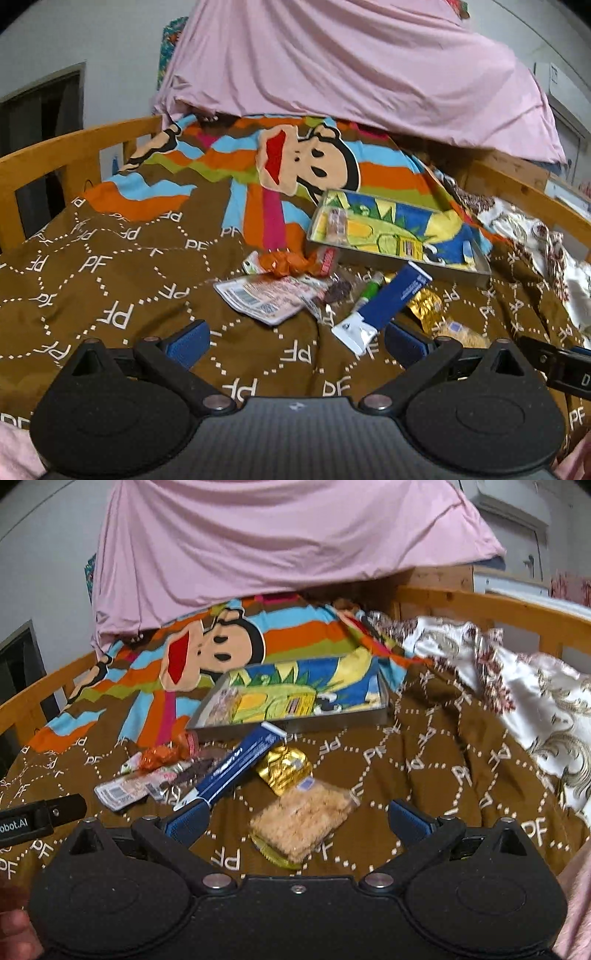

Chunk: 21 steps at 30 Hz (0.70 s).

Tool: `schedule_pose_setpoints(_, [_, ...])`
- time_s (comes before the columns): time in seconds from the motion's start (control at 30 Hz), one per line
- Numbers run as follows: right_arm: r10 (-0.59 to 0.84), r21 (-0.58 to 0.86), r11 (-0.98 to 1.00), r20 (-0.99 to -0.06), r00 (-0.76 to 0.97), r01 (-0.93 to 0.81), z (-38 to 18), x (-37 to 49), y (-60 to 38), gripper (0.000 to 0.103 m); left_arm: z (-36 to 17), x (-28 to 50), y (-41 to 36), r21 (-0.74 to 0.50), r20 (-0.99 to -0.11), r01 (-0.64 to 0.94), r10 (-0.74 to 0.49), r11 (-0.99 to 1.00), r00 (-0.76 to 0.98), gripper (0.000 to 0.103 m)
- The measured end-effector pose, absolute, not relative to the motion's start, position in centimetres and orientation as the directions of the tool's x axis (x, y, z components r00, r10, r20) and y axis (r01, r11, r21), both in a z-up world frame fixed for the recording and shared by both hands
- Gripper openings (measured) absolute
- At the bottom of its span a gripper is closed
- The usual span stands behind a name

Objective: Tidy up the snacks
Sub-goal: 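Withdraw both tools from the tray back over the remaining snacks, then grasp the blue boxed package with the left tool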

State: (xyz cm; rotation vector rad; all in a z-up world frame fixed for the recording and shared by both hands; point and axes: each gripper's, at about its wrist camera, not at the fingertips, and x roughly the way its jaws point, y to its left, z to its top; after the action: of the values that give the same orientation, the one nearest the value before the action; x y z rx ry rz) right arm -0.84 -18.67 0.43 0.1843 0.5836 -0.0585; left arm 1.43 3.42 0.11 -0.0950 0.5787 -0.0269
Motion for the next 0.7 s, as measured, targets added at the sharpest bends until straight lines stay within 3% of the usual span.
schedule_pose_setpoints(0.17, [0.012,0.18,0.975,-0.619,0.785,0.128,-0.3,0.3,-19.1,0.102,-0.3,2.0,2.9,-0.08,-0.584,0.015,-0.059,0.997,0.81,0.103])
schedule_pose_setpoints(0.33, [0.08,0.241,0.962,-0.697,0.712,0.128,-1.1,2.5,-20.2,0.102,-0.9,4.0,3.2,-0.151,-0.663,0.091,-0.169,0.984,0.729,0.103])
schedule_pose_setpoints(0.5, [0.151,0.285,0.951,-0.767,0.624,0.121,-2.2,4.7,-20.8,0.102,-1.7,6.3,2.4,-0.144,-0.701,0.156,-0.212,0.977,0.681,0.103])
schedule_pose_setpoints(0.7, [0.152,0.293,0.942,-0.806,0.573,0.162,-3.5,7.4,-21.5,0.102,-1.8,8.8,0.7,0.008,-0.674,0.271,-0.195,0.962,0.713,0.103])
